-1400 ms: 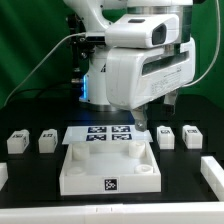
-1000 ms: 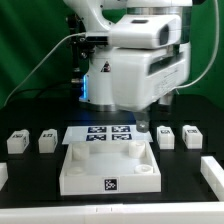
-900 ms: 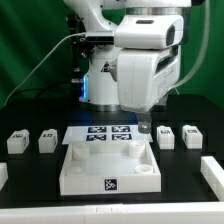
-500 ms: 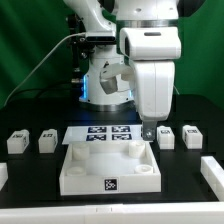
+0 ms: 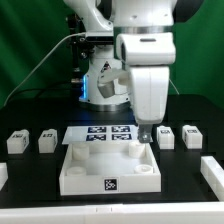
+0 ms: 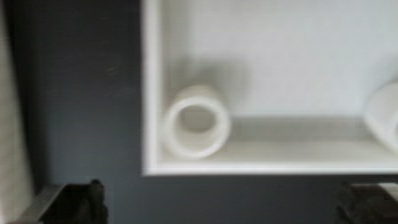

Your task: Assemble one leg

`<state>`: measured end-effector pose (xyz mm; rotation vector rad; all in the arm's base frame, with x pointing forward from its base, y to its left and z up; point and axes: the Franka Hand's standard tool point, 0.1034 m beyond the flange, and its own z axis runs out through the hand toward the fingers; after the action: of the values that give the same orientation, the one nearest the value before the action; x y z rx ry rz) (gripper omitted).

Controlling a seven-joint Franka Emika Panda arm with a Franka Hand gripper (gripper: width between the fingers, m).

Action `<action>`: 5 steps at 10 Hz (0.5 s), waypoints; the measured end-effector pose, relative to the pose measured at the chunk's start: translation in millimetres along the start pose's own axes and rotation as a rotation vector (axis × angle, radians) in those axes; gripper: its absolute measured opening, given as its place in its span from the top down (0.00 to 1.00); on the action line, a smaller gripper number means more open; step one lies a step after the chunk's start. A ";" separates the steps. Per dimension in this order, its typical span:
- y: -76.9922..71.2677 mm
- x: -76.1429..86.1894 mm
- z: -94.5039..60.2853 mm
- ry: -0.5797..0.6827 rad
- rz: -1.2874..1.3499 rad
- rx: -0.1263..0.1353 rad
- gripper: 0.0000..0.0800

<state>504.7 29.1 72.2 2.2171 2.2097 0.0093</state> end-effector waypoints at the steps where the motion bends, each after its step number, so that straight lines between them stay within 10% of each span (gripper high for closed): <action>1: -22.2 -1.5 11.9 0.005 0.002 0.005 0.19; 3: -54.2 -6.0 35.6 0.020 0.009 -0.005 0.19; 5: -55.0 -9.4 39.8 0.024 0.021 -0.013 0.19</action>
Offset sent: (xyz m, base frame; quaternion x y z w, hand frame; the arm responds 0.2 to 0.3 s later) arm -0.0158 0.0021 -0.0295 -0.0828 0.0843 -0.0229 0.9927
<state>450.2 19.7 31.8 2.2448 2.1917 0.0504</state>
